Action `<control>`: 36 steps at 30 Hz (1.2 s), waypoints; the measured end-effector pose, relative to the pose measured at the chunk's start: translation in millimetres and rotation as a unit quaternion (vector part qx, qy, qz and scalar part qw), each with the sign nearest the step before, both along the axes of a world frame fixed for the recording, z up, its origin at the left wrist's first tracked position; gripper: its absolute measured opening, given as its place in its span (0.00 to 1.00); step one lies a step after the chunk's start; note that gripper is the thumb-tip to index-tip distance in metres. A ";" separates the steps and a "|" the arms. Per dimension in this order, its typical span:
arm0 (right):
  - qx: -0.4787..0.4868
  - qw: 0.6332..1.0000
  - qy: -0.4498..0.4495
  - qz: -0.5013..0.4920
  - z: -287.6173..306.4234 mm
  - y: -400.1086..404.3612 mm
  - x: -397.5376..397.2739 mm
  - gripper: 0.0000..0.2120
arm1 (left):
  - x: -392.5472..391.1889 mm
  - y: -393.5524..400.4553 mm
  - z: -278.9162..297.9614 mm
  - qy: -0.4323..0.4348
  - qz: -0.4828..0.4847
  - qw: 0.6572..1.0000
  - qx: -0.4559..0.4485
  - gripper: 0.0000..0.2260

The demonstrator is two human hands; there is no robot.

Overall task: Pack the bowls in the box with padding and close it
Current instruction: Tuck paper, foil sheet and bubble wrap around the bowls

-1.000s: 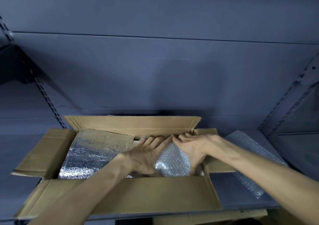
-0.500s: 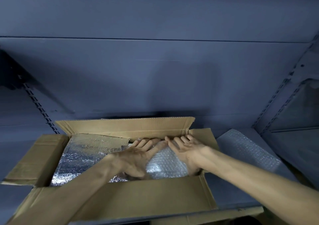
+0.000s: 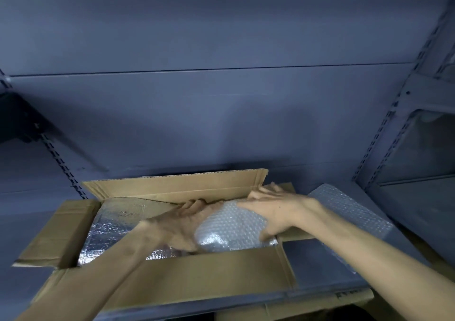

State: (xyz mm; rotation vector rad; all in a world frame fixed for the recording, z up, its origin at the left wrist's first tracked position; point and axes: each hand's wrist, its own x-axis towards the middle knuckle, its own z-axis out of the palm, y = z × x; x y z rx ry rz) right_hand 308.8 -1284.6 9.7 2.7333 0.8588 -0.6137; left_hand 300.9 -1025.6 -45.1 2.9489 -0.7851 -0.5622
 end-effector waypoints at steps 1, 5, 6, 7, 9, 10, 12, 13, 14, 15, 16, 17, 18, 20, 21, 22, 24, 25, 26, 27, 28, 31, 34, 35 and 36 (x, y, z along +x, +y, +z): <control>-0.014 1.000 -0.007 0.003 -4.3 1.8 0.0 0.53 | -0.7 -3.7 -0.3 -0.003 0.004 1.000 0.004 0.50; -0.081 0.995 0.031 -0.048 -15.7 12.2 8.8 0.64 | 1.4 -10.2 0.7 0.023 0.012 0.999 0.022 0.56; -0.103 0.992 0.035 -0.058 -18.0 14.3 11.0 0.63 | 2.7 -8.9 2.5 0.030 0.014 0.999 0.022 0.56; -0.120 0.990 0.035 -0.066 -20.8 15.8 11.9 0.63 | 3.8 -6.8 6.0 0.042 0.019 0.999 0.026 0.57; -0.139 0.987 0.025 -0.070 -28.0 16.3 10.4 0.62 | 6.6 -2.4 11.5 0.074 0.036 0.996 0.032 0.60; -0.141 0.988 0.014 -0.067 -31.4 15.5 8.8 0.61 | 7.5 -1.1 12.7 0.087 0.042 0.995 0.035 0.61; -0.130 0.990 -0.012 -0.061 -36.5 12.9 5.8 0.61 | 8.1 -2.5 12.6 0.095 0.042 0.994 0.043 0.62; -0.124 0.990 -0.019 -0.059 -37.2 11.9 4.2 0.61 | 7.4 -4.8 11.3 0.092 0.042 0.994 0.050 0.63; -0.119 0.991 -0.019 -0.059 -37.0 11.2 3.2 0.61 | 6.7 -7.1 10.4 0.086 0.042 0.994 0.058 0.63; -0.111 0.992 -0.009 -0.059 -35.8 9.8 3.0 0.60 | 6.5 -9.3 9.7 0.079 0.041 0.994 0.063 0.64; -0.096 0.993 0.009 -0.063 -32.3 7.2 3.5 0.60 | 6.7 -10.7 10.1 0.074 0.037 0.995 0.062 0.63; -0.071 0.995 0.033 -0.069 -26.6 2.7 4.3 0.59 | 7.4 -10.5 12.0 0.073 0.031 0.995 0.055 0.62; -0.036 0.995 0.052 -0.071 -18.8 -3.9 4.8 0.59 | 7.9 -8.7 14.9 0.078 0.029 0.996 0.039 0.62; 0.080 0.994 0.045 -0.063 -4.3 -22.7 5.2 0.51 | 8.3 -1.5 21.3 0.101 0.038 0.994 -0.012 0.59; 0.171 0.983 0.012 -0.057 -1.2 -34.2 4.3 0.42 | 8.2 2.7 24.5 0.113 0.040 0.992 -0.044 0.57; 0.275 0.959 -0.041 -0.058 -1.9 -46.5 3.2 0.31 | 8.5 5.7 27.7 0.120 0.038 0.989 -0.076 0.55; 0.438 0.873 -0.181 -0.115 -16.0 -73.9 0.6 0.13 | 10.8 6.5 32.2 0.098 0.030 0.987 -0.122 0.49; 0.463 0.832 -0.250 -0.174 -27.0 -88.0 -0.9 0.08 | 12.9 4.4 32.6 0.066 0.026 0.988 -0.134 0.46; 0.459 0.800 -0.300 -0.244 -39.4 -101.8 -2.8 0.06 | 15.1 0.5 32.2 0.030 0.023 0.989 -0.145 0.43; 0.442 0.774 -0.320 -0.321 -52.0 -115.0 -4.3 0.05 | 17.1 -5.4 32.0 -0.003 0.019 0.987 -0.157 0.40; 0.419 0.759 -0.311 -0.389 -64.7 -128.0 -5.4 0.05 | 18.4 -13.2 32.0 -0.032 0.012 0.985 -0.172 0.37; 0.296 0.806 -0.187 -0.478 -94.8 -151.3 -14.3 0.11 | 18.7 -46.2 32.8 -0.111 -0.035 0.968 -0.222 0.29; 0.182 0.866 -0.091 -0.457 -112.6 -148.2 -27.6 0.29 | 17.1 -93.4 34.7 -0.134 -0.077 0.954 -0.256 0.24; 0.152 0.878 -0.090 -0.444 -116.0 -146.0 -29.8 0.33 | 15.9 -110.8 35.7 -0.126 -0.085 0.955 -0.256 0.25; 0.131 0.886 -0.099 -0.434 -118.7 -144.2 -31.9 0.35 | 14.7 -127.7 36.1 -0.116 -0.094 0.957 -0.249 0.26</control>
